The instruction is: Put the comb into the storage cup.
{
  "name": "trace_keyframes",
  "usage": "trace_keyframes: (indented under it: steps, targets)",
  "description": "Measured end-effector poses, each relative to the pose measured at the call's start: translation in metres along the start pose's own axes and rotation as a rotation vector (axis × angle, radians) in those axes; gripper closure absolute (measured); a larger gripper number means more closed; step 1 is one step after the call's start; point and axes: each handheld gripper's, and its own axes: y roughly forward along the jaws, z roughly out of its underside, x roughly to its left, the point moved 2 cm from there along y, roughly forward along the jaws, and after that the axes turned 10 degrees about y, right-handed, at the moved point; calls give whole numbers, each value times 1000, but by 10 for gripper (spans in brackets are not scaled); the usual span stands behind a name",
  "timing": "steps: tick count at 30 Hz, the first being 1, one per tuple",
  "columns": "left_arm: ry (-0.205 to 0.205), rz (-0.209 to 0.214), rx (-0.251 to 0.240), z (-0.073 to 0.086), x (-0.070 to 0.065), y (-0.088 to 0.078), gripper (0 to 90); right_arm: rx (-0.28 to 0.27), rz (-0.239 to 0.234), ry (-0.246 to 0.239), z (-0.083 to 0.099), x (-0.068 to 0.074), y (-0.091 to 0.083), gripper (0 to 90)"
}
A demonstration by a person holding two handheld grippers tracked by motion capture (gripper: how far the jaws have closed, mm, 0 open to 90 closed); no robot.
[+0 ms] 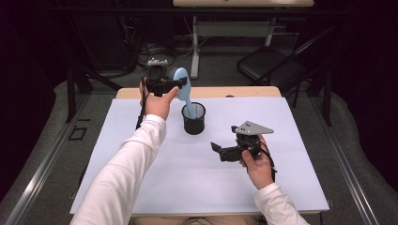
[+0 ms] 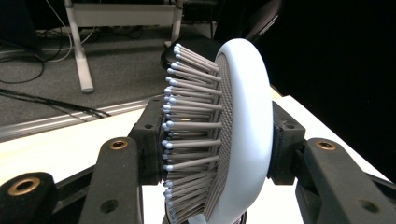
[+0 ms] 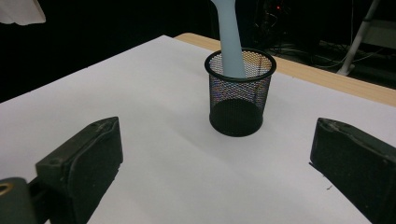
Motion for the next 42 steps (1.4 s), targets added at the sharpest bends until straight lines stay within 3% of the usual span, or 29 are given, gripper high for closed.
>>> trace_keyframes:
  steps: [13,42]
  targets:
    - [3,3,46,5,0,9,507,1,6,-4,0,-1,0,28]
    - [21,-16,75,19,-6,31,505,-8,10,-1,-2,-2,-2,42]
